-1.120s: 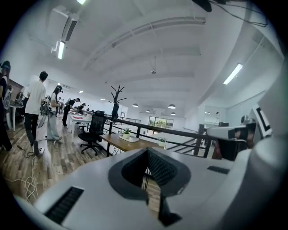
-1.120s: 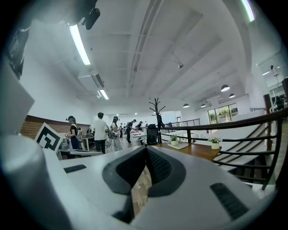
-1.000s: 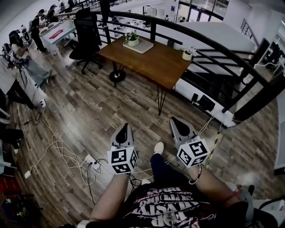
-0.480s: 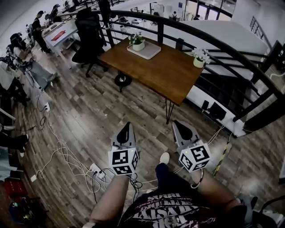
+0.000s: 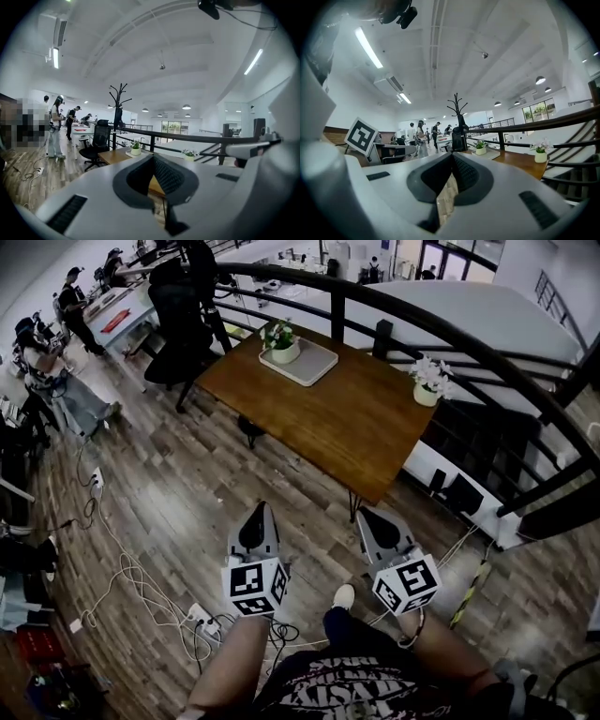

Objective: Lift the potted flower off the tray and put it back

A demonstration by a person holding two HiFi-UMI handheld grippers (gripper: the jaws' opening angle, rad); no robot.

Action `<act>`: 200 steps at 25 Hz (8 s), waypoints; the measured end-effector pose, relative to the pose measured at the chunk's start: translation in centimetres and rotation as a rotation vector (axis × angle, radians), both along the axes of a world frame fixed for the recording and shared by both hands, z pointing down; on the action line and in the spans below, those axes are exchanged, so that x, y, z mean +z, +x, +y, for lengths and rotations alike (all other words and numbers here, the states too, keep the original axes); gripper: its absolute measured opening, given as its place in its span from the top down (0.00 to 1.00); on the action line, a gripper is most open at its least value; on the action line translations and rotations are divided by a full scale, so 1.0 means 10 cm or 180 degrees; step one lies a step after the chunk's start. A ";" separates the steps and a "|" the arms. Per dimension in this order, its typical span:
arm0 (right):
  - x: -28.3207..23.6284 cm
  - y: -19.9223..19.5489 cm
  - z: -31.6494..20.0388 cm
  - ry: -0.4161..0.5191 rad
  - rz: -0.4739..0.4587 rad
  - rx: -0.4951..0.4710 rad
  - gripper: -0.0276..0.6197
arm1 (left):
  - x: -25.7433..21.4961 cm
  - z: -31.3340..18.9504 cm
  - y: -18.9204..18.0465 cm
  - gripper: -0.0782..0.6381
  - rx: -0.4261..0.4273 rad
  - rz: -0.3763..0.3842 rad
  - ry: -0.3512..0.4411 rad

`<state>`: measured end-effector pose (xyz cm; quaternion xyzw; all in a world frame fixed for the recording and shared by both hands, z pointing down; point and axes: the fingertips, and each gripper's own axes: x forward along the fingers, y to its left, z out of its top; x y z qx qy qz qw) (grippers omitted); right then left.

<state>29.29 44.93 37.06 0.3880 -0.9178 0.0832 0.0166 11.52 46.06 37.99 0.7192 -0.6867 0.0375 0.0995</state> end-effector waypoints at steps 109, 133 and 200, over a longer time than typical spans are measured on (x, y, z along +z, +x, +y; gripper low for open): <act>1.04 -2.39 -6.39 -0.0649 0.0384 0.0754 0.96 | 1.90 -6.58 -1.86 0.88 0.1274 -0.0180 -0.0824; 1.36 -2.50 -6.61 -0.0809 0.0541 0.0737 0.96 | 2.87 -7.54 -1.57 0.21 0.1702 -0.0440 -0.0897; 0.51 -2.51 -6.22 -0.0520 0.0149 0.0458 0.96 | 0.96 -6.35 -1.83 0.16 0.1379 -0.0898 -0.0422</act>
